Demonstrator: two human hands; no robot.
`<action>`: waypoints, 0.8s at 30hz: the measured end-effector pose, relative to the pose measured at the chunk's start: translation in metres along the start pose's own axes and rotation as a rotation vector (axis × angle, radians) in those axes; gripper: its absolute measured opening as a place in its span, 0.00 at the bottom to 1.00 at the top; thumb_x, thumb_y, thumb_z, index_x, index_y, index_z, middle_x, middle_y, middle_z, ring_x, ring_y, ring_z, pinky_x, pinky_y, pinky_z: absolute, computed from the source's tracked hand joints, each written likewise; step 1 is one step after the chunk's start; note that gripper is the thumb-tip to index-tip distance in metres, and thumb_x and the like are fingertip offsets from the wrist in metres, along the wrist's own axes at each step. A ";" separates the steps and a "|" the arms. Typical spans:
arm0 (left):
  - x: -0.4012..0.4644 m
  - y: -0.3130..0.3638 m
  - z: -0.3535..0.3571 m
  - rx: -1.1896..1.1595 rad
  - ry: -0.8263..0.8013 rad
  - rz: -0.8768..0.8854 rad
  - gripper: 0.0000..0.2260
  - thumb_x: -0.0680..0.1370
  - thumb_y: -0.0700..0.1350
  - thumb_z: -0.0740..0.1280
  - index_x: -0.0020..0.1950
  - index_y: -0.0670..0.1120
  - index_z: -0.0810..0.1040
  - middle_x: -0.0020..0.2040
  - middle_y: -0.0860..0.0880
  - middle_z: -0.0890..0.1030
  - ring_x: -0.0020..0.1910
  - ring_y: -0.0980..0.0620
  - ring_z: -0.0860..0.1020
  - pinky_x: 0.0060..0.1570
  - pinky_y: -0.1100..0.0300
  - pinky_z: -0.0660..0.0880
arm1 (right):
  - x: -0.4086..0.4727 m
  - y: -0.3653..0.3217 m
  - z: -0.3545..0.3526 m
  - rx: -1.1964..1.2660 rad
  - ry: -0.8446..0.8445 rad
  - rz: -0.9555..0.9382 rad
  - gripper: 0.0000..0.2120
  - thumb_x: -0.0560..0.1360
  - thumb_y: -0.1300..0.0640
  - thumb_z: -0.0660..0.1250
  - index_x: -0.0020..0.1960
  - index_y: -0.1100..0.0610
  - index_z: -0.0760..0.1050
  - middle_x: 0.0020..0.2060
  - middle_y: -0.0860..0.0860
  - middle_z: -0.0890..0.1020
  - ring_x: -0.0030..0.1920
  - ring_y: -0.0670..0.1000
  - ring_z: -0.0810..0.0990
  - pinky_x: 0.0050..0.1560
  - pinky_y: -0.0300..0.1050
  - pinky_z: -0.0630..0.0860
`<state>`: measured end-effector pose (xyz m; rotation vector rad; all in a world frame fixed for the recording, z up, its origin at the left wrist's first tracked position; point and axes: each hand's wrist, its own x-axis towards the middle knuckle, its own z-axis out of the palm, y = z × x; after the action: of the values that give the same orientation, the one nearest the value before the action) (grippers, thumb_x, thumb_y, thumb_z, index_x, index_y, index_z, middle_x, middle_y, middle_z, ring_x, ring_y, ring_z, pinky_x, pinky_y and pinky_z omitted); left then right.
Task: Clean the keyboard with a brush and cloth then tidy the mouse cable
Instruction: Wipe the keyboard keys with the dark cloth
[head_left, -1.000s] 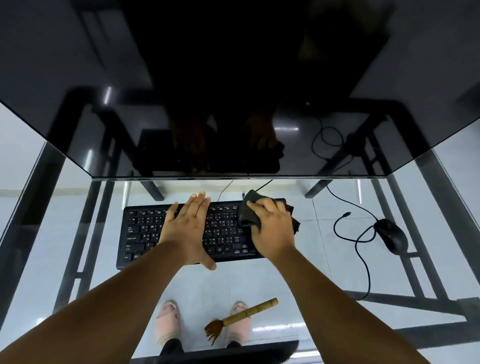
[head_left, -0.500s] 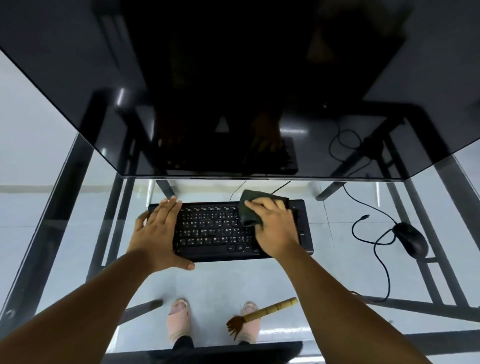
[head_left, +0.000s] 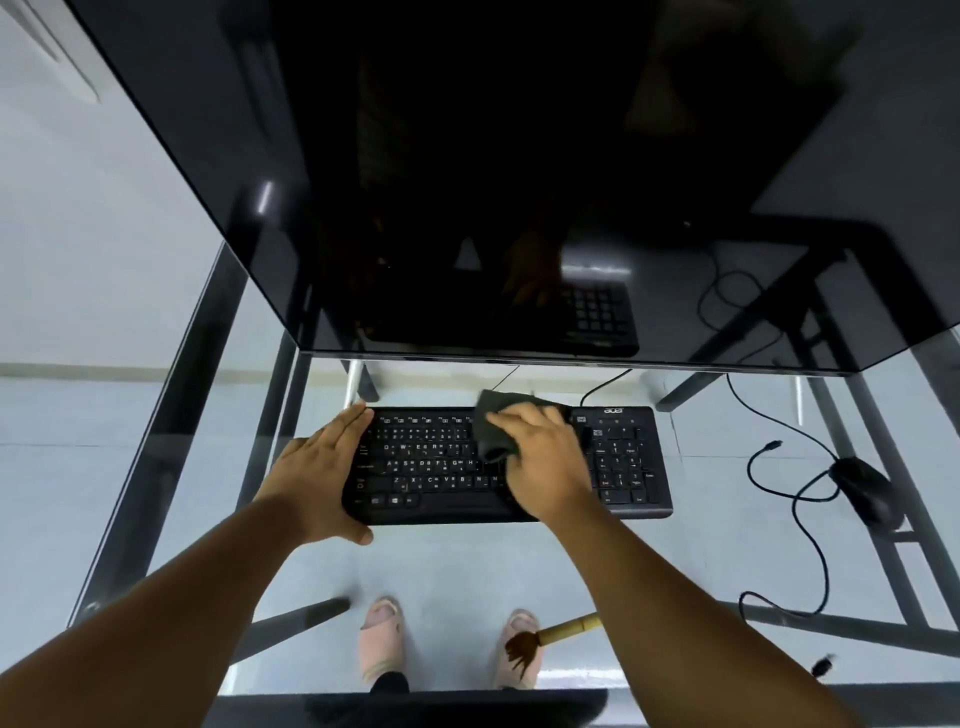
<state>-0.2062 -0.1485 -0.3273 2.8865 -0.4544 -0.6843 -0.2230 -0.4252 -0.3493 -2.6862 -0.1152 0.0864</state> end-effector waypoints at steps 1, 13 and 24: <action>-0.002 -0.004 -0.001 0.002 0.002 -0.001 0.65 0.57 0.65 0.78 0.79 0.50 0.39 0.80 0.55 0.41 0.78 0.51 0.54 0.74 0.52 0.53 | -0.005 0.010 -0.001 -0.019 0.071 0.077 0.28 0.69 0.66 0.64 0.67 0.52 0.75 0.60 0.47 0.78 0.56 0.54 0.72 0.58 0.53 0.73; -0.003 -0.028 0.013 -0.059 0.043 0.010 0.64 0.56 0.70 0.75 0.79 0.54 0.38 0.80 0.55 0.47 0.77 0.52 0.56 0.74 0.53 0.51 | -0.004 -0.067 0.032 -0.030 -0.173 -0.180 0.32 0.69 0.64 0.63 0.72 0.47 0.69 0.67 0.44 0.72 0.63 0.53 0.66 0.58 0.50 0.68; 0.003 -0.051 0.014 -0.099 -0.012 0.123 0.60 0.61 0.63 0.78 0.78 0.57 0.37 0.80 0.56 0.47 0.78 0.53 0.55 0.74 0.52 0.55 | -0.027 -0.066 0.038 -0.084 -0.163 -0.241 0.31 0.66 0.62 0.64 0.67 0.43 0.73 0.64 0.43 0.74 0.63 0.52 0.68 0.55 0.50 0.67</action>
<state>-0.1971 -0.1023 -0.3511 2.7364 -0.5775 -0.6850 -0.2569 -0.3517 -0.3536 -2.7226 -0.5014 0.2297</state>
